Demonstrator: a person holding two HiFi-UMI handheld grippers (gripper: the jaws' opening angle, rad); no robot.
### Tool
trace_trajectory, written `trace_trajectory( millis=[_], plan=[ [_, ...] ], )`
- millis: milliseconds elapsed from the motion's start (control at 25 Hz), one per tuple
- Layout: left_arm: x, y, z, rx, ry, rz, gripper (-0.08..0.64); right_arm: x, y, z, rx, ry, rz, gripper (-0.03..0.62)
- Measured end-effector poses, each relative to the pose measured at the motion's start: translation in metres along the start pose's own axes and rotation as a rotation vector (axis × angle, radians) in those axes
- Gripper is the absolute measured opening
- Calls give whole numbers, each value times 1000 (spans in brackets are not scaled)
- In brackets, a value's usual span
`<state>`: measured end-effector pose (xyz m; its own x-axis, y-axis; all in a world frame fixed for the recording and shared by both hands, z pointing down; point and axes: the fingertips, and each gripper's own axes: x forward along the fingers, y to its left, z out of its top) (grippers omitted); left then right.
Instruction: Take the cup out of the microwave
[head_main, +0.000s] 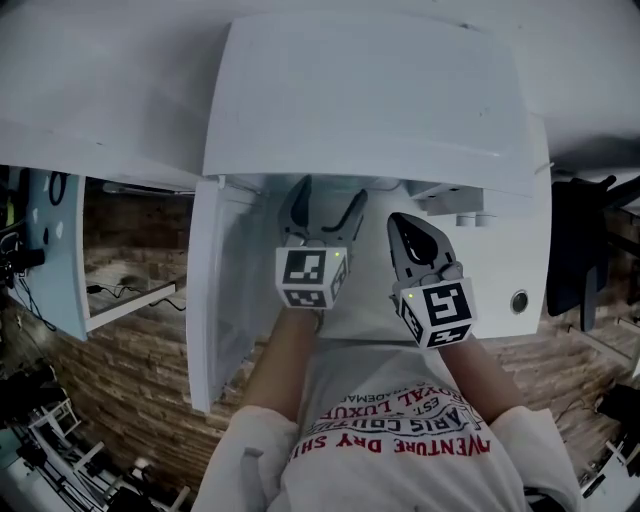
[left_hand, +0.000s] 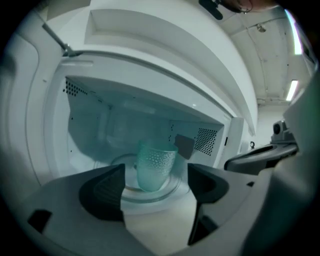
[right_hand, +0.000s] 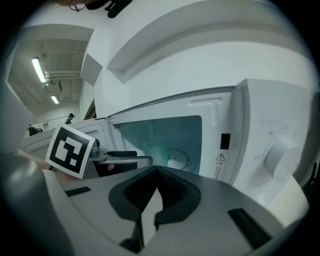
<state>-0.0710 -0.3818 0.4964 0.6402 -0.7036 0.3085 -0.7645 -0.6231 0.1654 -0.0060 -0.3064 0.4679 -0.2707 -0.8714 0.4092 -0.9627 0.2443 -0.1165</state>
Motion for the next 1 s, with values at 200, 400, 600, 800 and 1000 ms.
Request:
trace_trajectory(
  millis=[200, 400, 600, 800, 1000],
  plan=[
    [25, 1, -6, -7, 25, -22, 431, 0, -5, -5, -3, 16, -7, 5],
    [43, 0, -4, 54, 38, -24, 433, -1, -11, -9, 4, 25, -13, 5],
    [57, 2, -2, 98, 34, 1, 433, -2, -16, -15, 14, 37, -17, 5],
    [67, 8, -3, 141, 45, 53, 431, -2, -21, -18, 23, 48, -25, 5],
    [71, 11, -4, 150, 54, 77, 406, -2, -27, -20, 32, 52, -34, 5]
  ],
)
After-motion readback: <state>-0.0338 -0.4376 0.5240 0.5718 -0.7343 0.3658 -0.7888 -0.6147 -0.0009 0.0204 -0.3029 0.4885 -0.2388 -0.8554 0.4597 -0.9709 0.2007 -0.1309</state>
